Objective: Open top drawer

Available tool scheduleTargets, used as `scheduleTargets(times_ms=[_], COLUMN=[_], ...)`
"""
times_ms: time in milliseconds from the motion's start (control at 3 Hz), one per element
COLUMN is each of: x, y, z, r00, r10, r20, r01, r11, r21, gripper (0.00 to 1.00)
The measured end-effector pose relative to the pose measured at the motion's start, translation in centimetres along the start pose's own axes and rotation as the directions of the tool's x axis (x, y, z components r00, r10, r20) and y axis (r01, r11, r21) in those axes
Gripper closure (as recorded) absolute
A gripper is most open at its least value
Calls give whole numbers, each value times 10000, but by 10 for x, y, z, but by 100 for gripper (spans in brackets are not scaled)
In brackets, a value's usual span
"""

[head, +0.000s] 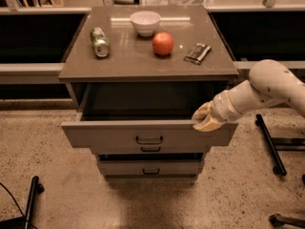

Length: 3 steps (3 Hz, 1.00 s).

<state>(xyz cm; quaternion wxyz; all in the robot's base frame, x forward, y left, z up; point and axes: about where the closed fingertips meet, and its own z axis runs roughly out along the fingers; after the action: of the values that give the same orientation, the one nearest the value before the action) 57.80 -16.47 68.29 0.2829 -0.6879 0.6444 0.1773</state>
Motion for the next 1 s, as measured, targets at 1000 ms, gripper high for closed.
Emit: scheduleTargets(times_ms=[1000], x=[0], y=[0], z=[1], r00=[10000], r10=[0], r20=[1], r01=[0], r11=[10000], r21=[-2], gripper=[0])
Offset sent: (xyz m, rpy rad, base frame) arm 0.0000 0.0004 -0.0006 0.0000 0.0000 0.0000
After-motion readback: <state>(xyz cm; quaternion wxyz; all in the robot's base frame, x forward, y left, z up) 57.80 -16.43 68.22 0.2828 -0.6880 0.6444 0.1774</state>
